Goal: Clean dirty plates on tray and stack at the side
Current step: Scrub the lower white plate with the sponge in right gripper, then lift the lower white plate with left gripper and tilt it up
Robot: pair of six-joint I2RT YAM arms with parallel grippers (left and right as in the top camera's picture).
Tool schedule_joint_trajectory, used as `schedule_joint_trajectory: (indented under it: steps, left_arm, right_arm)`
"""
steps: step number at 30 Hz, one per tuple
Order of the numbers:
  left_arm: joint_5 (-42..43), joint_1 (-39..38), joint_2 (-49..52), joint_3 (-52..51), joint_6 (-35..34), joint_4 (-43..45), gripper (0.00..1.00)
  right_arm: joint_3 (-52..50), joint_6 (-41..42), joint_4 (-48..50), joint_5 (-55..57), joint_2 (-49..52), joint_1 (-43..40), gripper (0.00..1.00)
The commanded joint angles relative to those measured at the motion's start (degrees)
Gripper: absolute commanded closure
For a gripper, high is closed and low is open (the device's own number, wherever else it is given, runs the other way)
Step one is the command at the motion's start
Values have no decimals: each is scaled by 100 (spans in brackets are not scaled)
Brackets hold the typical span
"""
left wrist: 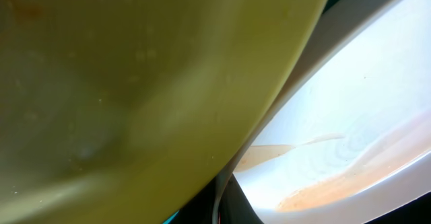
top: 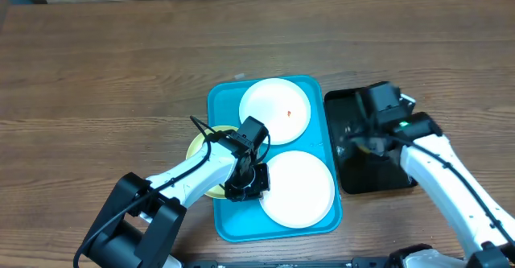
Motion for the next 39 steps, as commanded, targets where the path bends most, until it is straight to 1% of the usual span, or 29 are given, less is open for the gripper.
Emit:
schedule_joint_trajectory:
  steps: [1, 5, 6, 7, 10, 11, 13, 18, 21, 26, 30, 34, 39]
  left_arm:
    - [-210, -2, 20, -7, 177, 35, 96]
    - [-42, -2, 15, 94, 459, 83, 96]
    - [-15, -2, 11, 120, 509, 94, 96]
    - [7, -2, 9, 153, 566, 96, 96]
    - [127, -2, -20, 258, 798, 92, 96]
    - [131, -2, -37, 291, 855, 90, 96]
    - [131, -7, -85, 350, 968, 70, 96]
    - [129, -44, -208, 546, 1292, -33, 96]
    - [122, -98, -295, 678, 1429, -114, 96]
    - [57, -129, -433, 1005, 1580, -337, 96]
    - [-234, -129, -426, 1696, 1589, -811, 96]
    - [-645, -129, -376, 2798, 1541, -1353, 96]
    - [-1375, -243, -131, 3919, 1386, -1362, 96]
  right_arm:
    - [-275, -660, 341, -774, 245, -378, 96]
    - [-374, -715, 503, -1034, 442, -503, 95]
    - [-374, -715, 501, -1034, 448, -503, 91]
    - [-372, -739, 501, -1034, 446, -503, 86]
    - [-291, -885, 435, -1082, 363, -527, 59]
    - [-212, -907, 334, -1130, 306, -555, 53]
    - [-9, -1012, 120, -1294, 133, -638, 49]
    - [697, -1016, -627, -1663, -621, -999, 40]
    - [1086, -1016, -1058, -1919, -1080, -1279, 37]
    - [1290, -1012, -1499, -2015, -1794, -1716, 32]
    - [1290, -1014, -1729, -2013, -2177, -2000, 30]
    - [1290, -1036, -1788, -2015, -2315, -2122, 27]
    - [1290, -1102, -1794, -2015, -2297, -2122, 27]
